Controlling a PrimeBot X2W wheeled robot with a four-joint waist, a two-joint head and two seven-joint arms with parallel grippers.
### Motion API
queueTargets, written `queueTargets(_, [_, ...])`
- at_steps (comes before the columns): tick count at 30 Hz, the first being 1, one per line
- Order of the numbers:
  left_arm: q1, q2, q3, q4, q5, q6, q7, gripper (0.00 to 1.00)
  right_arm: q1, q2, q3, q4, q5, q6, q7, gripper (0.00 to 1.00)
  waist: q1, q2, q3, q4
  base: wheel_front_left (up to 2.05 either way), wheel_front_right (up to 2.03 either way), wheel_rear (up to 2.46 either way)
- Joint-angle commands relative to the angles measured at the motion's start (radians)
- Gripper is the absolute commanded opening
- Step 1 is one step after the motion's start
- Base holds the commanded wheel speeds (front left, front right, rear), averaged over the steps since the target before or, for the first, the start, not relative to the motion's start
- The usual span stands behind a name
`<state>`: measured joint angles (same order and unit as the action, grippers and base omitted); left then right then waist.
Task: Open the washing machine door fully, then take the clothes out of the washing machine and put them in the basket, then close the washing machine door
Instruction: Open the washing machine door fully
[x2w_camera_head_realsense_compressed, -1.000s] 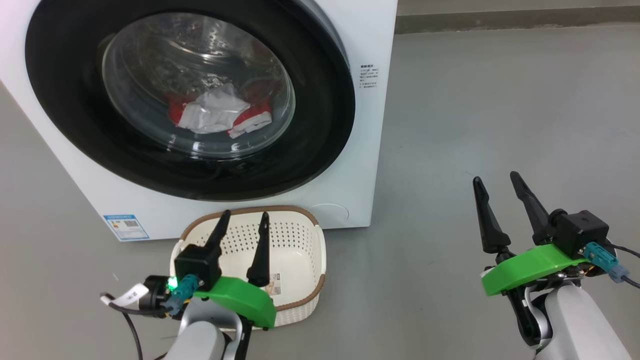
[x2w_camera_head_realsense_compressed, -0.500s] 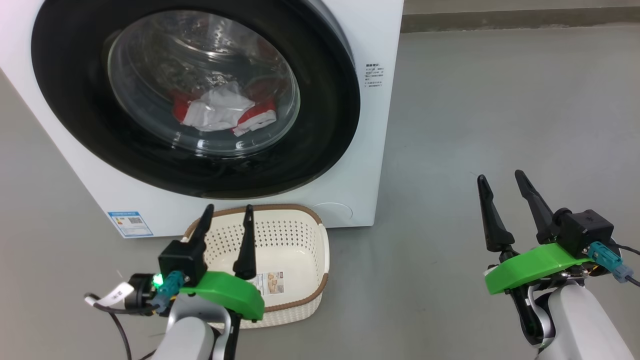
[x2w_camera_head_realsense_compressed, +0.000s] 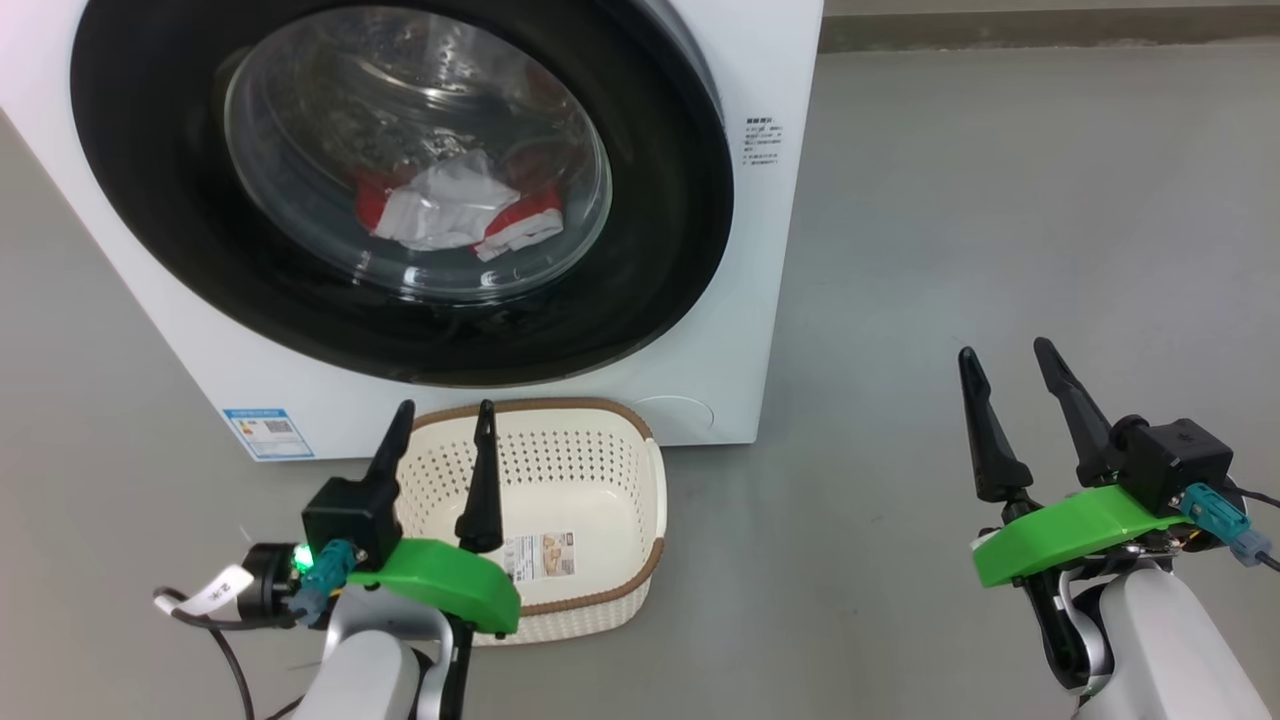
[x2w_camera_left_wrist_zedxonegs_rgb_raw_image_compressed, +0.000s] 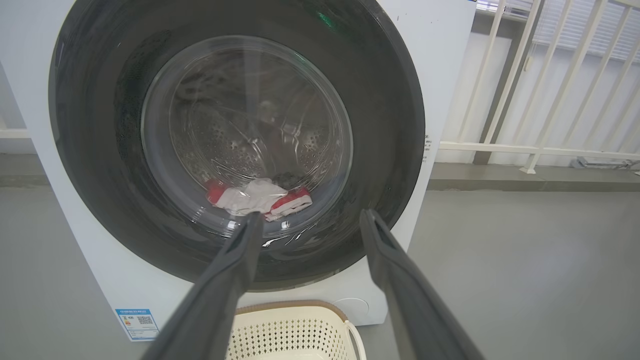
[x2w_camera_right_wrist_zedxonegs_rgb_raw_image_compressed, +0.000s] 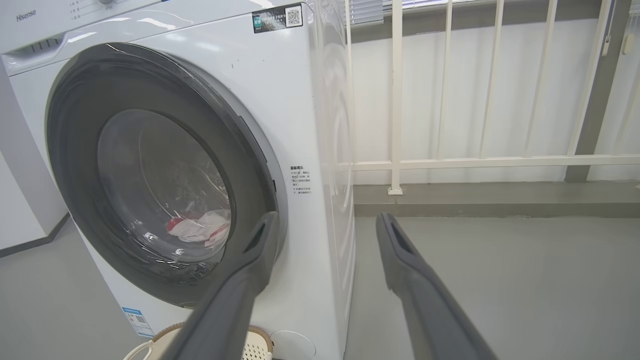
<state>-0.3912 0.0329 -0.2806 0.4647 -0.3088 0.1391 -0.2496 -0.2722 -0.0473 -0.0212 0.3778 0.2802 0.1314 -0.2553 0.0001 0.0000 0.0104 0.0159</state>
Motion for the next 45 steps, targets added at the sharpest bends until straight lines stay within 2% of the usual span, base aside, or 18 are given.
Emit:
queueTargets(1, [-0.011, 0.017, 0.032, -0.033, 0.009, -0.004, -0.012, 1.0, -0.025, -0.003, 0.015, -0.032, -0.007, -0.001, -0.006, 1.0, 0.0, 0.0, 0.006, 0.004, 0.0, 0.0, 0.0])
queueTargets(8, [-0.009, 0.017, 0.024, -0.065, 0.013, 0.0, -0.012, 1.0, -0.037, -0.003, -0.008, -0.046, -0.006, -0.001, -0.006, 1.0, 0.0, 0.0, 0.04, 0.019, 0.0, 0.0, 0.0])
queueTargets(9, [-0.011, 0.017, 0.024, -0.069, 0.013, 0.0, -0.012, 1.0, -0.039, -0.003, -0.01, -0.048, -0.007, -0.001, -0.006, 0.94, 0.0, 0.0, 0.047, 0.021, 0.0, 0.0, 0.0])
queueTargets(10, [-0.013, 0.017, 0.023, -0.073, 0.014, 0.0, -0.012, 1.0, -0.042, -0.003, -0.012, -0.05, -0.007, -0.001, -0.006, 0.83, 0.0, 0.0, 0.054, 0.023, 0.0, 0.0, 0.0])
queueTargets(12, [-0.017, 0.017, 0.022, -0.082, 0.014, 0.0, -0.012, 1.0, -0.05, -0.003, -0.013, -0.05, -0.008, -0.001, -0.006, 0.4, 0.0, 0.0, 0.069, 0.027, 0.0, 0.0, 0.0])
queueTargets(13, [-0.018, 0.017, 0.022, -0.087, 0.012, 0.001, -0.012, 1.0, -0.055, -0.003, -0.014, -0.05, -0.007, -0.001, -0.006, 0.29, 0.0, 0.0, 0.076, 0.029, 0.0, 0.0, 0.0])
queueTargets(15, [-0.02, 0.017, 0.019, -0.095, 0.009, 0.0, -0.012, 1.0, -0.068, -0.003, -0.014, -0.05, 0.006, -0.001, -0.006, 0.0, 0.0, 0.0, 0.091, 0.033, 0.0, 0.0, 0.0])
queueTargets(20, [-0.025, 0.017, 0.014, -0.108, 0.013, 0.001, -0.012, 1.0, -0.105, -0.003, -0.005, -0.038, 0.111, -0.001, -0.006, 0.0, 0.0, 0.0, 0.123, 0.042, 0.0, 0.0, 0.0])
queueTargets(27, [-0.035, 0.017, 0.01, -0.116, 0.022, -0.001, -0.012, 1.0, -0.189, -0.003, 0.026, 0.032, 0.424, -0.001, -0.005, 0.0, 0.0, 0.0, 0.163, 0.053, 0.0, 0.0, 0.0])
queueTargets(31, [-0.046, 0.017, 0.009, -0.125, 0.027, -0.003, -0.012, 1.0, -0.246, -0.003, 0.033, 0.06, 0.546, -0.001, 0.011, 0.0, 0.0, 0.0, 0.188, 0.059, 0.0, 0.0, 0.0])
queueTargets(45, [-0.07, 0.017, -0.003, -0.174, 0.045, -0.011, -0.012, 1.0, -0.428, -0.02, -0.007, 0.084, 0.874, -0.001, 0.238, 0.0, 0.0, 0.0, 0.28, 0.084, 0.0, 0.0, 0.0])
